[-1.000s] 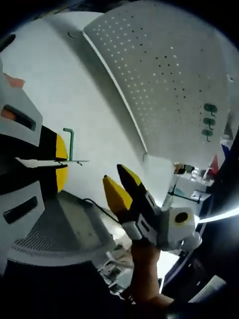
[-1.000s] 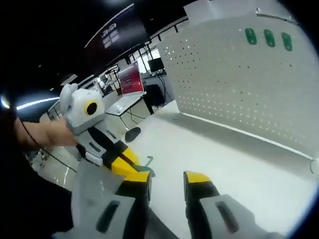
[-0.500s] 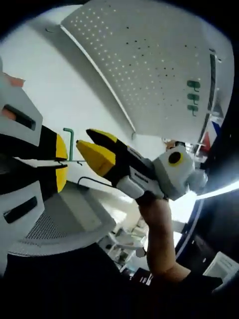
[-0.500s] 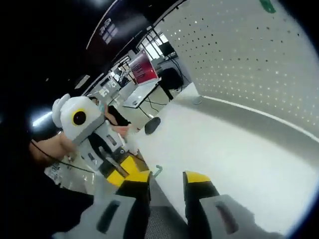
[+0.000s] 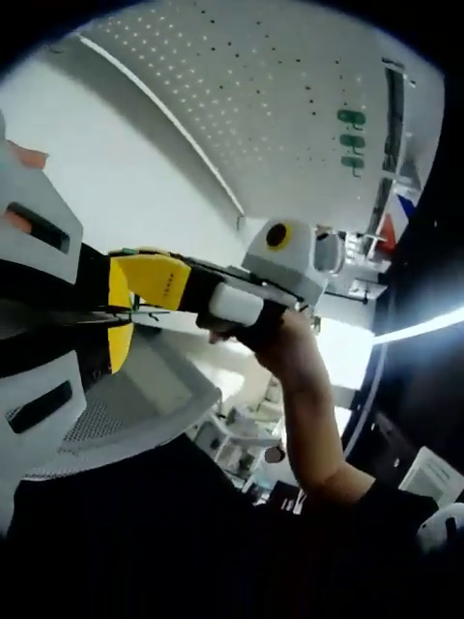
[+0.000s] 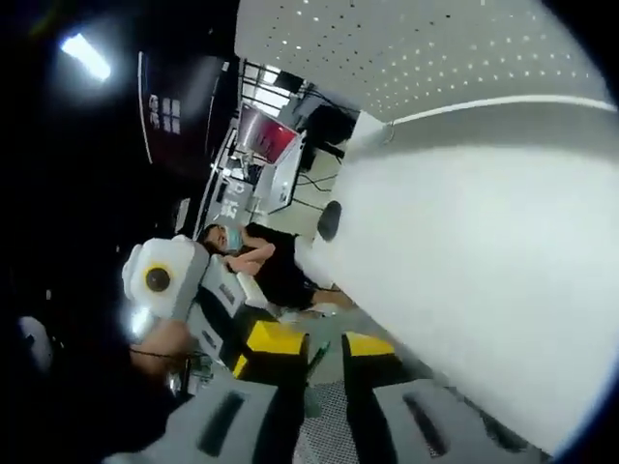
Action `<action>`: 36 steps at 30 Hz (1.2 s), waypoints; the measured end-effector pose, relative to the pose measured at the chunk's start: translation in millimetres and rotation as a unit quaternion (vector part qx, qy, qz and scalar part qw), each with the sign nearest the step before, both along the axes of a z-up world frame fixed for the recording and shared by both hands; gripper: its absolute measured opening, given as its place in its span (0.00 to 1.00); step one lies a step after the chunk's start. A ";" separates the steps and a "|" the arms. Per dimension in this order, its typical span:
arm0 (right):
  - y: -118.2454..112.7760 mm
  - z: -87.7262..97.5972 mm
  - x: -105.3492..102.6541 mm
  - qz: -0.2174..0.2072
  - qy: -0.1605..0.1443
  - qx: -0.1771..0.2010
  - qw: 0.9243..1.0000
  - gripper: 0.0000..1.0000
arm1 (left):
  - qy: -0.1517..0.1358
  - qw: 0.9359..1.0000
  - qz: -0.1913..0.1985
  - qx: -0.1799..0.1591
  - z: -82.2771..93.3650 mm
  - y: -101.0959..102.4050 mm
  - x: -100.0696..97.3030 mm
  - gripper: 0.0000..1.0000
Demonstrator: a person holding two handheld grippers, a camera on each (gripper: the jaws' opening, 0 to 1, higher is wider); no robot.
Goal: Insert the hook assembly into the mounting plate slot until the hook locks in place.
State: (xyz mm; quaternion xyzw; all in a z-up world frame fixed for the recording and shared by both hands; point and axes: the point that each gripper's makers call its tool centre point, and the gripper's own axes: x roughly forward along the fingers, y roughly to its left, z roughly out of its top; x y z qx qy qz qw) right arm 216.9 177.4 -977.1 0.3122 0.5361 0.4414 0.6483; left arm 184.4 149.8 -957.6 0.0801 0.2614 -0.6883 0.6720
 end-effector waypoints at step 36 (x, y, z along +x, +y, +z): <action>-37.9 46.2 79.0 -0.265 -0.227 -0.034 0.937 0.00 | 0.088 0.952 0.291 -0.043 6.1 -8.0 75.9 0.60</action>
